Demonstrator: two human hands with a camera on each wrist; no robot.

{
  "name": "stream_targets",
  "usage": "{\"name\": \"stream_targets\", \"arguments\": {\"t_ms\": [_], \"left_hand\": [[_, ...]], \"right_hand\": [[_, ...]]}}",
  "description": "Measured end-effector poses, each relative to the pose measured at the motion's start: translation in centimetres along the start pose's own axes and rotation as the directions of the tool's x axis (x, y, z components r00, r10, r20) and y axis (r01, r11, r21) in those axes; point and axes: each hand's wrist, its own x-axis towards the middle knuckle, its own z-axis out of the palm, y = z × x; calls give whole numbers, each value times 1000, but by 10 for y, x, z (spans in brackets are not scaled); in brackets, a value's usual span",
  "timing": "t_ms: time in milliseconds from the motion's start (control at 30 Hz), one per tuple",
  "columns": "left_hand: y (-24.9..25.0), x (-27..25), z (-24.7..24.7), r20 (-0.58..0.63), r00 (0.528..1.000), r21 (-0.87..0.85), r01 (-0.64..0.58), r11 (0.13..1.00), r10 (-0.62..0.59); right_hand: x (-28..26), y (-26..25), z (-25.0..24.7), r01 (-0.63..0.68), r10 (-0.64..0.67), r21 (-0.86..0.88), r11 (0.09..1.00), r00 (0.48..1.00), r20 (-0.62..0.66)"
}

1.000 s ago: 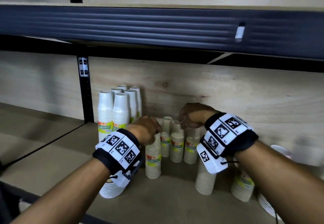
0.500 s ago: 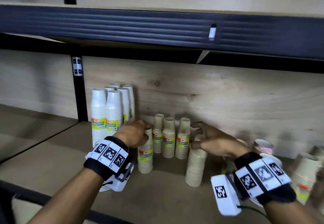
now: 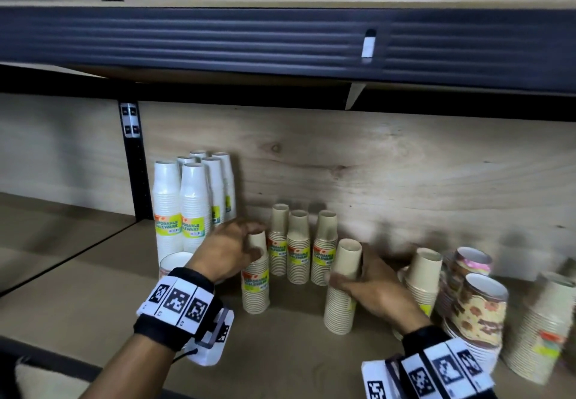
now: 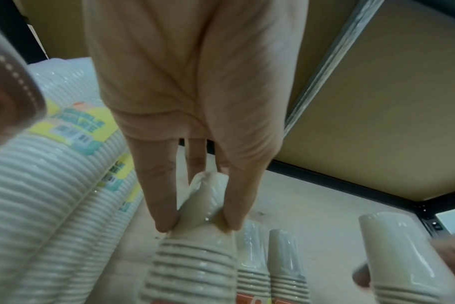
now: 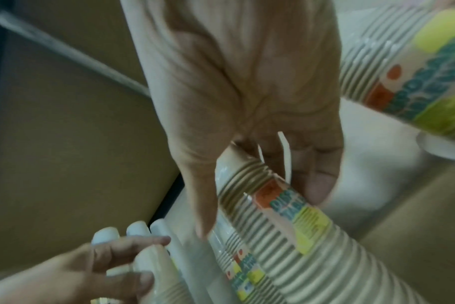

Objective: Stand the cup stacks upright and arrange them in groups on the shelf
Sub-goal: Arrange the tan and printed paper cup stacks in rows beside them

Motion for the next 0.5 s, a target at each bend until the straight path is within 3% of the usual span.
{"name": "stream_targets", "arguments": {"t_ms": [67,133,267,500], "left_hand": [[-3,1,3,-1,1000,-37,4,999,-4],[-6,0,6,18,1000,-91,17,996,-15],[-8,0,10,50,999,-135,11,991,-4],[-7,16,25,54,999,-284,13,959,2]], "right_hand": [[-1,6,0,-57,61,-30,998,988,143],[0,16,1,-112,132,-108,988,970,203],[13,34,9,-178,199,-111,978,955,220],[39,23,37,-151,157,-60,987,980,120]]}}
